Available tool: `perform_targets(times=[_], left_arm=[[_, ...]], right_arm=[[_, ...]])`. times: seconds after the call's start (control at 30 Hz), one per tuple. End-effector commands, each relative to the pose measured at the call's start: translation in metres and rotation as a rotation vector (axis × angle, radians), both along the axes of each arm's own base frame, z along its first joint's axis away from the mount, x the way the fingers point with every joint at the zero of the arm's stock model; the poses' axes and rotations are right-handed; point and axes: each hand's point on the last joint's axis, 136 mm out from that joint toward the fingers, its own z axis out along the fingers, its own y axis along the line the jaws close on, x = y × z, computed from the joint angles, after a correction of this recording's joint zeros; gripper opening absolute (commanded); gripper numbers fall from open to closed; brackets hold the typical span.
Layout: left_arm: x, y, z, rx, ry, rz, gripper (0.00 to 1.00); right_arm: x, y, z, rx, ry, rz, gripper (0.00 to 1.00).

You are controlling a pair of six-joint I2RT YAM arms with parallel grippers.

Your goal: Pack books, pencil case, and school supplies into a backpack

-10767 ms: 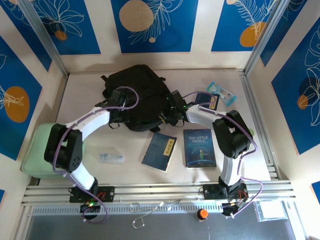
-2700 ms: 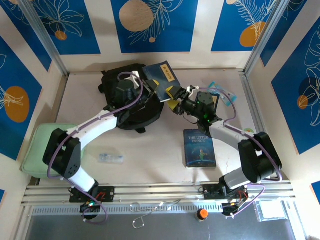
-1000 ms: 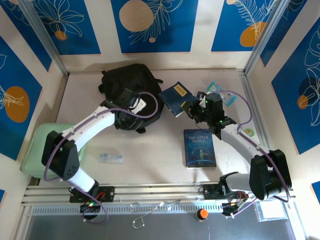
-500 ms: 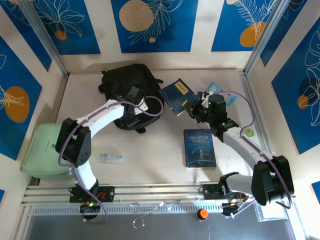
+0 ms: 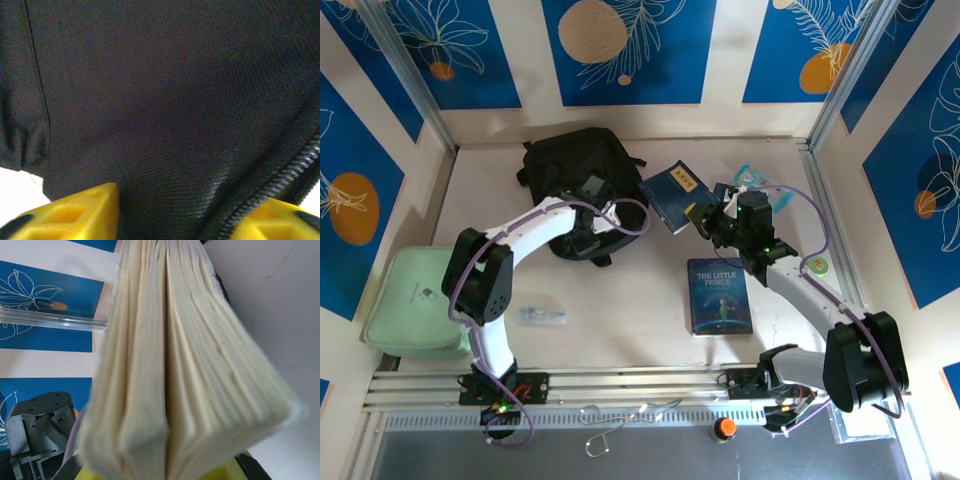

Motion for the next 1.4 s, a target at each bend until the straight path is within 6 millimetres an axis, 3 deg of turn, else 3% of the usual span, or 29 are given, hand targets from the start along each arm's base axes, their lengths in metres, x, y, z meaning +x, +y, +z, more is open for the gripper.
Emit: perform_targets(times=[0.0,0.23,0.4,0.57,0.87,1.0,1.17,1.37], left_arm=[[0.007,-0.007,0.019,-0.043,-0.073,-0.010,0.38],[0.017,-0.019,0.075,-0.224,-0.269,0.017,0.13],[0.021,-0.022,0.118,-0.377,-0.437,0.069,0.08],[0.024,-0.030,0.152,-0.540,-0.558,0.100,0.02],[0.018,-0.051,0.196,-0.773,-0.687,0.030,0.00],[0.020,-0.058,0.203,-0.815,-0.691,0.019,0.00],[0.022,-0.063,0.208,-0.850,-0.696,0.022,0.00],[0.017,-0.067,0.217,-0.903,-0.698,0.022,0.00]], right_arm=[[-0.001,-0.002,0.018,0.027,-0.058,-0.001,0.10],[-0.005,-0.013,0.018,-0.003,-0.065,-0.029,0.10],[-0.014,-0.023,0.015,-0.036,-0.061,-0.046,0.10],[-0.029,-0.023,-0.001,-0.077,-0.007,-0.042,0.10],[-0.048,0.039,-0.029,-0.089,0.130,0.093,0.09],[-0.049,0.061,-0.039,-0.054,0.202,0.091,0.09],[-0.031,0.076,-0.033,-0.003,0.223,0.066,0.09],[0.016,0.090,-0.015,0.115,0.201,0.046,0.09]])
